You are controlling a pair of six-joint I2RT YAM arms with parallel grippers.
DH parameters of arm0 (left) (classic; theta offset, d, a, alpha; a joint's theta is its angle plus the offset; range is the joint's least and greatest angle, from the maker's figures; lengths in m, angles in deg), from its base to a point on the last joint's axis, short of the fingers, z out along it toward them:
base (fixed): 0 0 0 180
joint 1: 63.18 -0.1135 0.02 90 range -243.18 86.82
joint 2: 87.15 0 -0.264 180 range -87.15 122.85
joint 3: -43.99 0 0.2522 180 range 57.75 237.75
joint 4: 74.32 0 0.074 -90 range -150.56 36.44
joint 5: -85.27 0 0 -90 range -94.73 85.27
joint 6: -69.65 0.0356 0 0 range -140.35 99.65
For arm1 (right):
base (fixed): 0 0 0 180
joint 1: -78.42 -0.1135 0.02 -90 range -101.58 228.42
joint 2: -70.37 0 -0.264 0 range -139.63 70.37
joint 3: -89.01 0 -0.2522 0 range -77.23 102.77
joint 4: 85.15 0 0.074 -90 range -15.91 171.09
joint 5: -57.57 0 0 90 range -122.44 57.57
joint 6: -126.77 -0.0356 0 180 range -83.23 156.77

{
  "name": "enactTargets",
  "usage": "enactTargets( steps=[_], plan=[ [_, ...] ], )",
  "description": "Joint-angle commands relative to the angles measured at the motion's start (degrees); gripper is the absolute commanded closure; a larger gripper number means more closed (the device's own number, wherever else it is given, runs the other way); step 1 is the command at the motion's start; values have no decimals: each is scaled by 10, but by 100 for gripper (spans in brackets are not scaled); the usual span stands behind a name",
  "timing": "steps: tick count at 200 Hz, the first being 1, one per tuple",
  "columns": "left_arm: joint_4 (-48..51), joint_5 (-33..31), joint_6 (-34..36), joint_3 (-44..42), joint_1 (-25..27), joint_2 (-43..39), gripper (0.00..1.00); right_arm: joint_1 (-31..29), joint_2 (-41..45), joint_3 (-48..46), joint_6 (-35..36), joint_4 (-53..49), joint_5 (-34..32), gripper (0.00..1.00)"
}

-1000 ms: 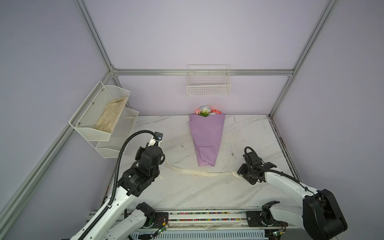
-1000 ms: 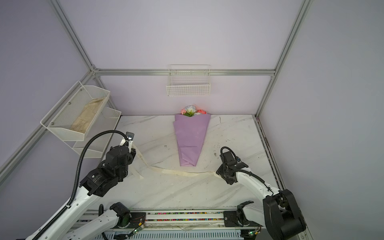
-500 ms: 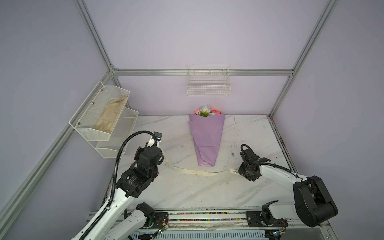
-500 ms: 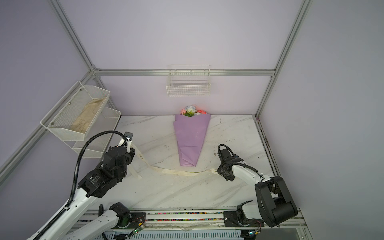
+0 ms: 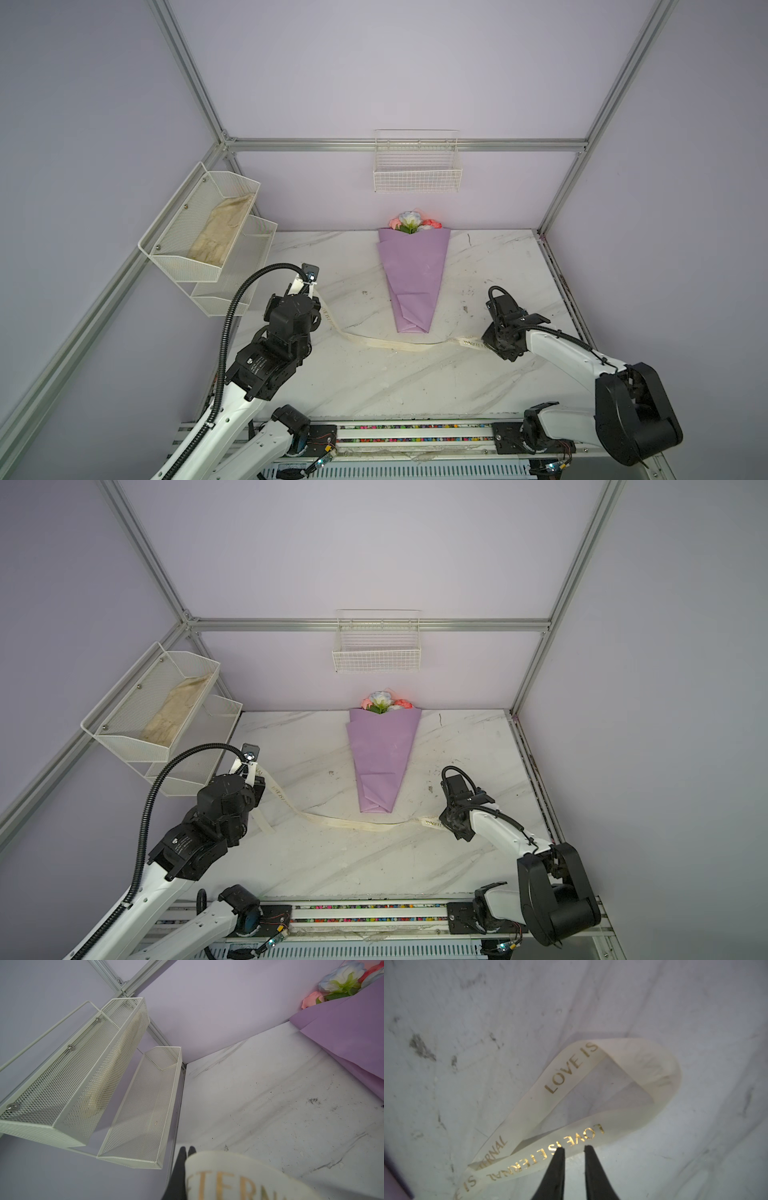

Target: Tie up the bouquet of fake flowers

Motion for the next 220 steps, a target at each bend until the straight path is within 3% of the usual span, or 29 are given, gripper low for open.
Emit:
enactTargets(
  steps=[1,41,113,132,151,164,187,220],
  plan=[
    [-15,11,14,22,-5,-6,100,56,24,5,-4,-34,-24,64],
    [-11,21,10,26,-6,-2,100,106,9,-2,22,-28,-2,54],
    [-9,23,13,31,-7,-10,100,125,-40,-21,18,16,43,55],
    [-7,28,11,30,-8,-11,100,126,-59,-20,22,26,45,61],
    [-2,24,9,31,-8,-12,100,130,-61,-22,22,30,38,80],
    [-1,20,9,30,-8,-12,100,139,-46,-18,22,24,28,100],
    [3,13,2,27,-11,-11,100,173,16,16,34,-5,-29,100],
    [25,22,-39,21,-34,0,100,306,70,105,118,-21,-95,100]
  ],
)
